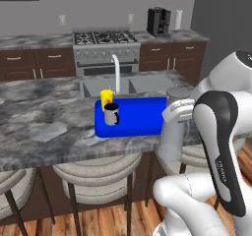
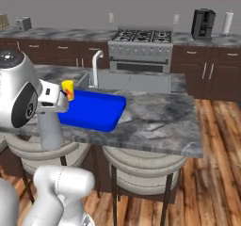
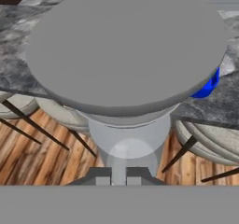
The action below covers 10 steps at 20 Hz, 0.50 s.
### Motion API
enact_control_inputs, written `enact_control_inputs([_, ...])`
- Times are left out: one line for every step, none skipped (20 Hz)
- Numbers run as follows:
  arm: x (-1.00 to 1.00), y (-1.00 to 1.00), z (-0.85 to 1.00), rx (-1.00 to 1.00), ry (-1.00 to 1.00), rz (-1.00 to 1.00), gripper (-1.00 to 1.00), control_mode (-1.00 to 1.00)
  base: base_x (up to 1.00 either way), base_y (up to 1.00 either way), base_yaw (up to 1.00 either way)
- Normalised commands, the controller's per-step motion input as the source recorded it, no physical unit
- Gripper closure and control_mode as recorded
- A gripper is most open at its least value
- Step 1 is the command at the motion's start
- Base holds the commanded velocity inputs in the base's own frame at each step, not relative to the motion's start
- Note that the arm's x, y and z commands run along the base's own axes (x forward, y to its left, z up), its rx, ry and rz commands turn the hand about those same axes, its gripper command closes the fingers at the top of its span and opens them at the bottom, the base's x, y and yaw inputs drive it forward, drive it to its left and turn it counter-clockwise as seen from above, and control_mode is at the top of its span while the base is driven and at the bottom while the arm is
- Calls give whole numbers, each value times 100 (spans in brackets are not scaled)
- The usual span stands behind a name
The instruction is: There is a tray on the dining counter. Grab the cup, mug, and pitcher and place them on the tray. The pitcher may be placed next to the tray if it cannot fit the tray.
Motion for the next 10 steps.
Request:
enact_control_inputs([0, 0, 0, 0, 0, 0, 100, 100, 34, -46, 0])
enact_control_inputs([0, 0, 0, 0, 0, 0, 100, 100, 41, -42, 0])
enact_control_inputs([0, 0, 0, 0, 0, 0, 100, 100, 44, -41, -2])
enact_control_inputs([0, 0, 0, 0, 0, 0, 100, 100, 51, -37, -3])
enact_control_inputs([0, 0, 0, 0, 0, 0, 100, 100, 52, -35, -5])
enact_control_inputs([0, 0, 0, 0, 0, 0, 100, 100, 51, -34, -6])
enact_control_inputs([0, 0, 0, 0, 0, 0, 100, 100, 51, -34, -7])
enact_control_inputs([0, 0, 0, 0, 0, 0, 100, 100, 50, -31, -7])
enact_control_inputs([0, 0, 0, 0, 0, 0, 100, 100, 51, -26, -6])
enact_control_inputs([0, 0, 0, 0, 0, 0, 100, 100, 54, -25, -6])
